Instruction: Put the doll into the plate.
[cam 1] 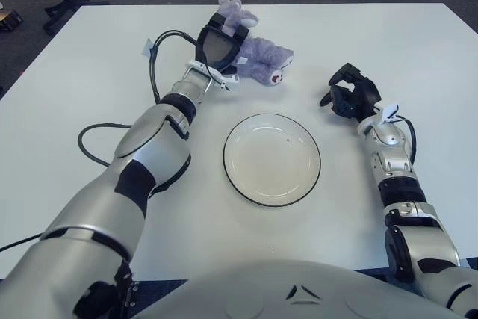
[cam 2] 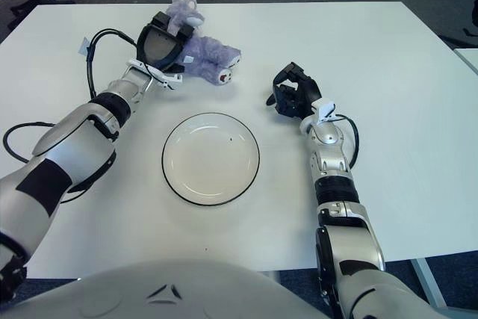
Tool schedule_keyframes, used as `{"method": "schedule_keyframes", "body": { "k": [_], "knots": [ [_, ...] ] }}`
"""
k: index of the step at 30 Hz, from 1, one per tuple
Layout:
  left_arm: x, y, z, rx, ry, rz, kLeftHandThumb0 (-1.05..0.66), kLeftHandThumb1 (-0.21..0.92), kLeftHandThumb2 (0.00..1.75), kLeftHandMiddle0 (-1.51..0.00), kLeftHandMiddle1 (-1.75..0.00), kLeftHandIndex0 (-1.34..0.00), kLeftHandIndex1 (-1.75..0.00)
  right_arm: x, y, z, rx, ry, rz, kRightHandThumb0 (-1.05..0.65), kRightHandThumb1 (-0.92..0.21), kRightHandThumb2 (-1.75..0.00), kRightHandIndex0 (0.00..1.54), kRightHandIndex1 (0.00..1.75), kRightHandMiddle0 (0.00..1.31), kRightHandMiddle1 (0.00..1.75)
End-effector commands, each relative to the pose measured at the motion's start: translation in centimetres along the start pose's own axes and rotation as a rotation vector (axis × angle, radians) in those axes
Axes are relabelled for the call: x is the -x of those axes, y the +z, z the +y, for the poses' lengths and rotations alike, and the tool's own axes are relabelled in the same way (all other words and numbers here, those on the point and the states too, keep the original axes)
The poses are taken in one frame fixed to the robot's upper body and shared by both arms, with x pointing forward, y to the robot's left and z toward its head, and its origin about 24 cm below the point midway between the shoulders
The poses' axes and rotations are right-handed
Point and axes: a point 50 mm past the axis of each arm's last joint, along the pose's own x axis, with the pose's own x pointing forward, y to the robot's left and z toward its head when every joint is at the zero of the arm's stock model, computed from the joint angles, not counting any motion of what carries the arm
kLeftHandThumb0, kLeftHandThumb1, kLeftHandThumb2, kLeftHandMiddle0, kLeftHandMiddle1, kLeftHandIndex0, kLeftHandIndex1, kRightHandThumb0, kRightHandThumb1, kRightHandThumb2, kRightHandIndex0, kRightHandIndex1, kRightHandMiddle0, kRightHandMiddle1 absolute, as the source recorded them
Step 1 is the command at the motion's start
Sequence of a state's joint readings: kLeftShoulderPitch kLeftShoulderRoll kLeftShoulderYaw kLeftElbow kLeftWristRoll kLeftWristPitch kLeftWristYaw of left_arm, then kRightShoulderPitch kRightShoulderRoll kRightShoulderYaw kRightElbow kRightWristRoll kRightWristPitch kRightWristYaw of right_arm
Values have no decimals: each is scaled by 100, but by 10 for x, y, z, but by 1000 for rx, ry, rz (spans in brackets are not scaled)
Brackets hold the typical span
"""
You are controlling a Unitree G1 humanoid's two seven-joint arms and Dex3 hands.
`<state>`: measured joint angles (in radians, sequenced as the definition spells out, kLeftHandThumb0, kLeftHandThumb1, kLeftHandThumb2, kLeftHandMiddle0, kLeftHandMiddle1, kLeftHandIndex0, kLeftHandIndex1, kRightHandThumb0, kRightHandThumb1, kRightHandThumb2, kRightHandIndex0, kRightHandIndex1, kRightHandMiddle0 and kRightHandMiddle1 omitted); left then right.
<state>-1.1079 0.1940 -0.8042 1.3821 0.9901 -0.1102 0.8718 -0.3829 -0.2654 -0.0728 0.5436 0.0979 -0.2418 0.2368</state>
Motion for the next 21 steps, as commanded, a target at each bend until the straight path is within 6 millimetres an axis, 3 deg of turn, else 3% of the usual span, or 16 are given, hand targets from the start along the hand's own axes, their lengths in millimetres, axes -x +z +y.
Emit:
{"method": "schedule_keyframes", "body": {
  "k": [1,7,14,15,18,21],
  "knots": [
    [13,-3,-9,24,-3,13,0,35,113,-56,-175,-71,-127,13,-30,9,4,43,163,-41,-56,-99,95,175,43,175],
    [17,-6,2,145,218,60,0,28,127,-60,-175,-63,-145,13,-30,9,5,47,167,-41,-56,-99,95,175,43,175],
    [18,-6,3,163,253,65,0,25,134,-62,-175,-57,-157,12,-30,9,5,47,168,-41,-56,-99,95,175,43,175],
    [19,-7,8,306,318,101,0,25,134,-62,-175,-57,-158,12,-30,9,6,47,170,-41,-56,-99,95,175,43,175],
    [24,-14,18,570,456,155,28,41,117,-52,-175,-60,-169,11,-30,8,6,49,174,-41,-56,-100,95,175,43,175],
    [26,-16,19,628,470,155,37,46,111,-49,-175,-60,-173,10,-31,8,6,49,176,-41,-56,-100,95,175,43,175]
  ]
}}
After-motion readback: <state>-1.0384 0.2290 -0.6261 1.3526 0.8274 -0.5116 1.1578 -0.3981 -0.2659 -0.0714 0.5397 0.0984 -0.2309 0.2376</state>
